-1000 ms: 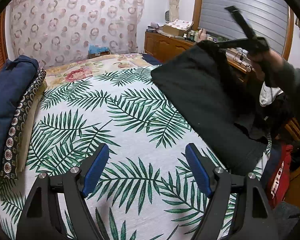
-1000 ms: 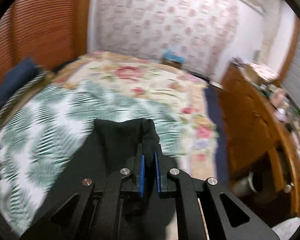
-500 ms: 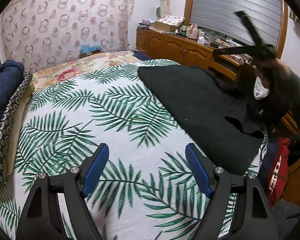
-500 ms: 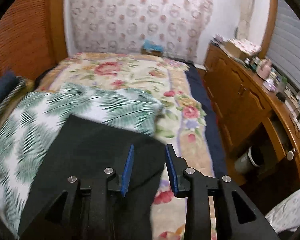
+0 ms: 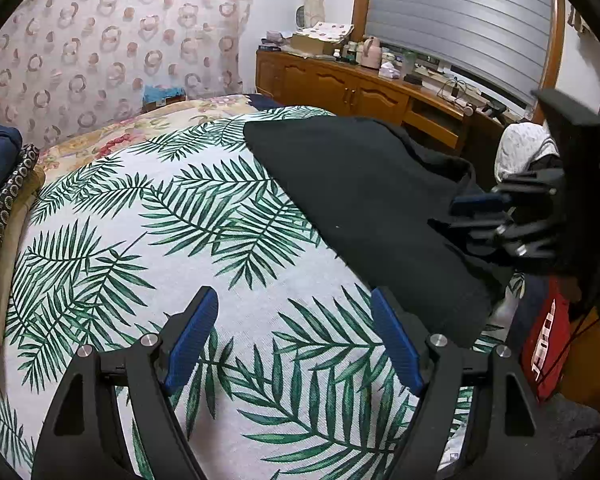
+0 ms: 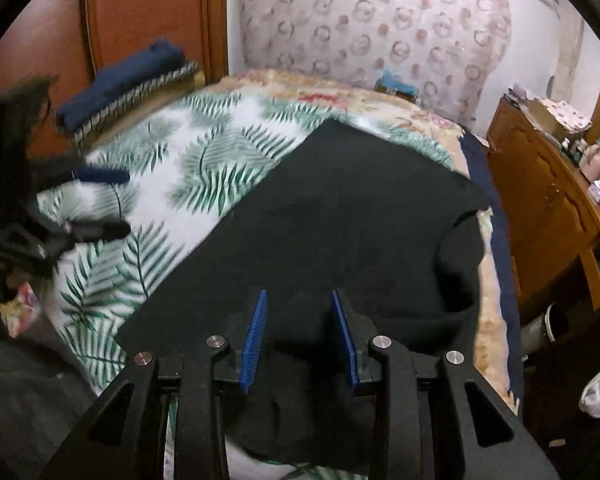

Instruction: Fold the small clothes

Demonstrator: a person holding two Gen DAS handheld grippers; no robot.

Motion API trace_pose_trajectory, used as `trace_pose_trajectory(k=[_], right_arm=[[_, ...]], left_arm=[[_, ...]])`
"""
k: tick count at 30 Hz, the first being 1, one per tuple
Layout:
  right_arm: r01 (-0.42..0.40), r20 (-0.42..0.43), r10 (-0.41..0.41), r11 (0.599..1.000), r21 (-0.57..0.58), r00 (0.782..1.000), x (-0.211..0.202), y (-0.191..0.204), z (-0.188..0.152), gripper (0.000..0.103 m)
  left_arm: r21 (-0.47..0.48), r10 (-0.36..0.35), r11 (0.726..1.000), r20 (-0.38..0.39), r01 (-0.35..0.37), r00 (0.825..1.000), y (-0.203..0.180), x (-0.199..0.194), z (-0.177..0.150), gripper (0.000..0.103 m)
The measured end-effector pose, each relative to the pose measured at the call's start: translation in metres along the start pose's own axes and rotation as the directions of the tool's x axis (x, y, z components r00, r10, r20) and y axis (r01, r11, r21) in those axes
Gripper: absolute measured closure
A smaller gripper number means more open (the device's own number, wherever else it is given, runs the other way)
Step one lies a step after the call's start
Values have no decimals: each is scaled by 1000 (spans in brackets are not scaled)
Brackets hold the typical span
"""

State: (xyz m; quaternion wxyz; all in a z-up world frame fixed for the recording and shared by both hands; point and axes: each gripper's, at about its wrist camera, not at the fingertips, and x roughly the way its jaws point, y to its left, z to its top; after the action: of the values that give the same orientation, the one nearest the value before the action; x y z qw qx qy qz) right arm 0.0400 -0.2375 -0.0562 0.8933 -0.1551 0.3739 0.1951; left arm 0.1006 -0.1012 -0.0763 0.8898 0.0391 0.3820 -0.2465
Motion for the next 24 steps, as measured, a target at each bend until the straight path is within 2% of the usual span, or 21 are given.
trace_pose_trajectory(k=[3,4,5,6,8,12,14,19,21,24], right_arm=[[31,-19,-31,999,27,999,11,-13,-2,69],[36,-21,-36,999,28,999,10,-15,-3,73],[40,-27,-39,999,27,999,10,-17,-4,85],[43,-27,-43,999,31,999,8,-21,-7,90],[48,4,-48,997,60,999,-5,-30,-14,95],[99,46,-106,986,132,993,-37,-44,-29,97],[146,35,-153,976,162,988,-51,-54,-40,97],[202,-8,-205,961,187,979,-76,-60,-65,97],[228,-31,-226,953,198,974,-77,-60,-69,97],[225,-45,-220,948,226,974,-74,-51,-62,97]], left_arm=[[-2,-1,1000,-3,1,1000,-1,1,-1,24],[-2,-3,1000,-3,3,1000,-2,1,-1,24],[-4,-5,1000,-4,5,1000,-2,1,-2,24],[-4,-7,1000,-5,6,1000,-3,2,-2,24],[-2,-11,1000,-8,11,1000,-5,3,-3,24],[10,-24,1000,-11,24,1000,-12,4,-3,24],[19,-33,999,-14,33,999,-17,4,-3,24],[42,-55,998,-23,56,998,-32,8,-2,24],[53,-62,997,-30,64,998,-38,10,-1,24],[68,-66,995,-40,69,997,-46,12,-1,24]])
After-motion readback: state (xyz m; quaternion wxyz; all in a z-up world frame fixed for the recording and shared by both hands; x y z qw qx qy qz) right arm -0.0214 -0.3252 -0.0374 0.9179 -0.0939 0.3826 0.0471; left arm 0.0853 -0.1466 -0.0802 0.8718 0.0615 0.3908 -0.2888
